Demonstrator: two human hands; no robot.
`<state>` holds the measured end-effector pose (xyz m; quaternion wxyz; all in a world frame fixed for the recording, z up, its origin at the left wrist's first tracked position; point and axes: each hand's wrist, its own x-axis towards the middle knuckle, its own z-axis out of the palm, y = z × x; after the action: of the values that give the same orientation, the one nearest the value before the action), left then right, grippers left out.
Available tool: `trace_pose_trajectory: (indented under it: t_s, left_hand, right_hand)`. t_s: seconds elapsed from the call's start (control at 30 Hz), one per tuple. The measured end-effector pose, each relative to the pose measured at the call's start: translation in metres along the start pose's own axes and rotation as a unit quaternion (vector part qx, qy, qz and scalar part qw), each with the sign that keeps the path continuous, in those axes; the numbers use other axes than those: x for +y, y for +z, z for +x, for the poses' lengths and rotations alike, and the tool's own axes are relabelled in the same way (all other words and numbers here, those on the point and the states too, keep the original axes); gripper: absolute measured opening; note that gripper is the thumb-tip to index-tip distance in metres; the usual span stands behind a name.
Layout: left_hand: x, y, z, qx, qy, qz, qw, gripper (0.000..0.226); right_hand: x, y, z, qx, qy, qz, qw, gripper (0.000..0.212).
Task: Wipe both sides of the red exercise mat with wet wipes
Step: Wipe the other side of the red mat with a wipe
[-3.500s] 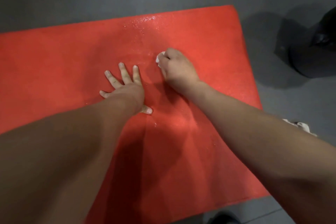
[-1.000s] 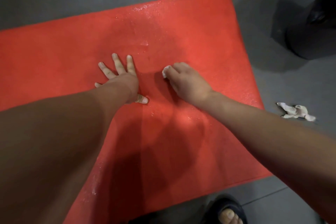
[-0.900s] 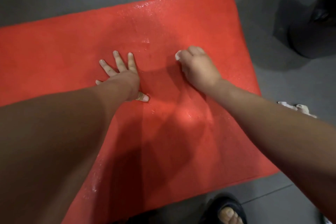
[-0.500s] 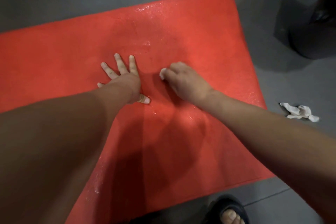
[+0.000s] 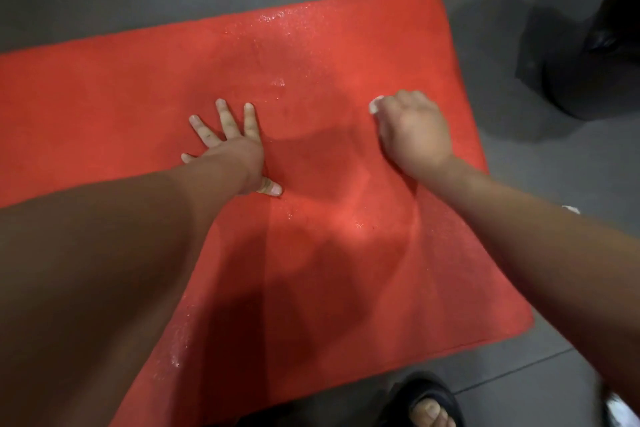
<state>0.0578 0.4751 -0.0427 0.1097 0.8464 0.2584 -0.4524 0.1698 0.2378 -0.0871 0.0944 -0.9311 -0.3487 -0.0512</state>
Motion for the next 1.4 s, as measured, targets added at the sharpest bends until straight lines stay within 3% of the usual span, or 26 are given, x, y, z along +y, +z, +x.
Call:
trace_pose_trajectory:
  t_s: [0.07,0.13,0.27,0.37,0.43,0.53,0.6,0.63,0.7,0.77,0.8,0.87,0.97,1.03,1.13,1.23,1.33,1.4]
  left_hand:
    - [0.001,0.0,0.0,0.004,0.003,0.003,1.0,0.15]
    - [0.001,0.0,0.0,0.008,0.001,0.004,1.0,0.15]
    - [-0.001,0.003,0.003,0.019,0.002,0.011,1.0,0.152]
    - [-0.002,0.005,0.005,0.024,0.003,0.011,1.0,0.152]
    - [-0.002,0.006,0.005,0.028,0.001,0.01,1.0,0.152]
    - [-0.002,0.007,0.007,0.036,-0.002,0.009,0.999,0.152]
    - [-0.004,0.008,0.008,0.039,-0.002,0.009,0.999,0.153]
    - [-0.005,0.008,0.009,0.04,-0.002,0.01,0.999,0.153]
    - [-0.006,0.009,0.009,0.042,-0.002,0.01,0.999,0.153]
    - [-0.006,0.011,0.011,0.045,0.001,0.006,0.999,0.154]
    - [-0.006,0.011,0.011,0.049,0.003,0.001,0.999,0.154]
    - [-0.008,0.013,0.008,0.06,0.004,-0.015,0.998,0.153]
    - [-0.011,0.015,-0.003,0.086,0.003,-0.042,0.995,0.15]
    - [-0.012,0.021,-0.012,0.11,-0.005,-0.051,0.993,0.146]
    - [-0.009,0.038,-0.025,0.143,-0.004,-0.083,0.986,0.124]
    - [-0.007,0.062,-0.037,0.123,0.036,-0.087,0.988,0.106]
    - [-0.02,0.085,-0.051,0.041,0.056,-0.041,0.997,0.134]
    - [-0.026,0.098,-0.059,0.007,0.057,-0.016,0.998,0.148]
  right_hand:
    - [0.011,-0.004,0.001,0.007,0.092,-0.023,0.995,0.02]
    - [-0.009,-0.002,-0.008,-0.004,0.11,0.011,0.994,0.019]
    - [-0.073,0.009,-0.046,-0.035,-0.068,0.123,0.989,0.015]
    - [-0.058,0.003,-0.05,-0.063,-0.187,0.07,0.978,0.012]
    - [-0.029,-0.001,-0.038,-0.04,-0.125,0.009,0.991,0.014]
    - [-0.008,-0.008,-0.03,0.006,0.065,-0.037,0.997,0.018]
    - [-0.032,-0.006,-0.039,0.001,0.09,-0.009,0.996,0.016]
    - [-0.05,-0.004,-0.047,-0.013,0.06,0.026,0.998,0.012]
    - [-0.076,0.001,-0.069,-0.059,-0.077,0.087,0.992,0.013]
    - [-0.074,-0.002,-0.081,-0.1,-0.186,0.081,0.974,0.014]
    - [-0.064,-0.005,-0.08,-0.098,-0.195,0.061,0.974,0.014]
    - [-0.038,-0.007,-0.071,-0.068,-0.128,0.001,0.989,0.014]
    - [-0.012,-0.014,-0.062,-0.018,0.061,-0.055,0.996,0.018]
    - [-0.026,-0.013,-0.068,-0.009,0.109,-0.051,0.993,0.016]
    - [-0.067,-0.007,-0.09,-0.047,0.025,0.052,0.997,0.014]
    - [-0.085,-0.008,-0.113,-0.097,-0.082,0.133,0.983,0.018]
    - [-0.063,-0.011,-0.111,-0.107,-0.078,0.117,0.984,0.02]
    - [-0.042,-0.013,-0.107,-0.078,-0.001,0.097,0.992,0.022]
